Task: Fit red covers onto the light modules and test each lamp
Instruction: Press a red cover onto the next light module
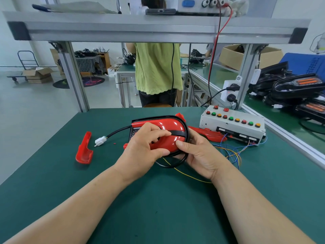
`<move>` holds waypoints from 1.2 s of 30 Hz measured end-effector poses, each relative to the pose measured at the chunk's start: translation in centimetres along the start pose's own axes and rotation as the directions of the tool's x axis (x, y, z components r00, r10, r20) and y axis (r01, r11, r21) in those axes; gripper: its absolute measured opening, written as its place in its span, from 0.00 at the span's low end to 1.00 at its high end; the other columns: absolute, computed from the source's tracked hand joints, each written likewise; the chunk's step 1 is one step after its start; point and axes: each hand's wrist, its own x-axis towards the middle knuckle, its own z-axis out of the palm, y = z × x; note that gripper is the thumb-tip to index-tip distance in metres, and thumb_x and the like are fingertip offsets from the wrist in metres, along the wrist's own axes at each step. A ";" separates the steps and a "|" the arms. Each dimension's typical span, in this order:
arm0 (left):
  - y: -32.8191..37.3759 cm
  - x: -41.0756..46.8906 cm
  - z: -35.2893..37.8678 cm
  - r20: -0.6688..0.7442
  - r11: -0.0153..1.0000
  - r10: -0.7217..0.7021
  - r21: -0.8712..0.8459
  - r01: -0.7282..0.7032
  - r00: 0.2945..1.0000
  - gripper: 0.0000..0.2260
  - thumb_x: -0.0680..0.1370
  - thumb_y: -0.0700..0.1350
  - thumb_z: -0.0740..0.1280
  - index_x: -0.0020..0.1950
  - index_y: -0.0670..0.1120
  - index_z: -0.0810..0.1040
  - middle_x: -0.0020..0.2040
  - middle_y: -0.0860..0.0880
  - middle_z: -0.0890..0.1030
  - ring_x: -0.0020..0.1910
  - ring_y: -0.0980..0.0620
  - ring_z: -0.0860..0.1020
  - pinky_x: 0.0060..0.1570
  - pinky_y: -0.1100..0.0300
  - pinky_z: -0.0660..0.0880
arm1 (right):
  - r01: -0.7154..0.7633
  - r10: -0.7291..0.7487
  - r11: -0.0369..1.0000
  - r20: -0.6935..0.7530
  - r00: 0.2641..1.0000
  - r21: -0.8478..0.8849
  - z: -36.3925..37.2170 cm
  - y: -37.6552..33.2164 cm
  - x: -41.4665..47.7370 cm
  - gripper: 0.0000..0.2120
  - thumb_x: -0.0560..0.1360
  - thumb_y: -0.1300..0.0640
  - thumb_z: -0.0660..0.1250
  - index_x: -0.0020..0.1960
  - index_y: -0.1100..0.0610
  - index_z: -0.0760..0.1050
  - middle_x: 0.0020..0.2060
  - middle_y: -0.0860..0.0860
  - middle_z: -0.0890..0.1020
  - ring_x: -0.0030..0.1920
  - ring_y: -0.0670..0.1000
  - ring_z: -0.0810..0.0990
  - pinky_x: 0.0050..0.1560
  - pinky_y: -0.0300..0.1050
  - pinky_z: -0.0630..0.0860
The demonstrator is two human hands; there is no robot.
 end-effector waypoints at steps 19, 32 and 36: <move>1.4 -1.0 1.6 -0.124 0.999 0.039 0.032 -0.035 0.991 0.20 0.70 0.38 0.77 0.60 0.50 0.83 0.50 0.55 0.73 0.51 0.65 0.71 0.54 0.76 0.65 | 0.086 -0.116 0.988 -0.250 0.961 -0.130 1.2 1.6 0.7 0.34 0.58 0.56 0.79 0.63 0.60 0.76 0.48 0.56 0.86 0.47 0.56 0.84 0.52 0.56 0.79; 1.0 -0.9 1.4 -0.108 0.994 0.089 0.072 -0.081 0.990 0.17 0.73 0.38 0.75 0.62 0.45 0.83 0.48 0.51 0.76 0.48 0.59 0.74 0.53 0.72 0.69 | 0.065 -0.090 0.990 -0.209 0.974 -0.126 0.7 1.8 0.5 0.24 0.63 0.60 0.76 0.59 0.57 0.77 0.46 0.54 0.86 0.45 0.54 0.85 0.43 0.49 0.83; 0.7 -0.8 0.7 -0.035 0.955 0.192 0.235 -0.179 0.981 0.21 0.74 0.43 0.75 0.66 0.47 0.80 0.52 0.52 0.77 0.53 0.54 0.75 0.56 0.65 0.71 | 0.047 -0.064 0.995 -0.203 0.977 -0.086 0.4 1.6 0.5 0.25 0.62 0.60 0.76 0.58 0.58 0.77 0.45 0.54 0.86 0.44 0.52 0.86 0.39 0.47 0.83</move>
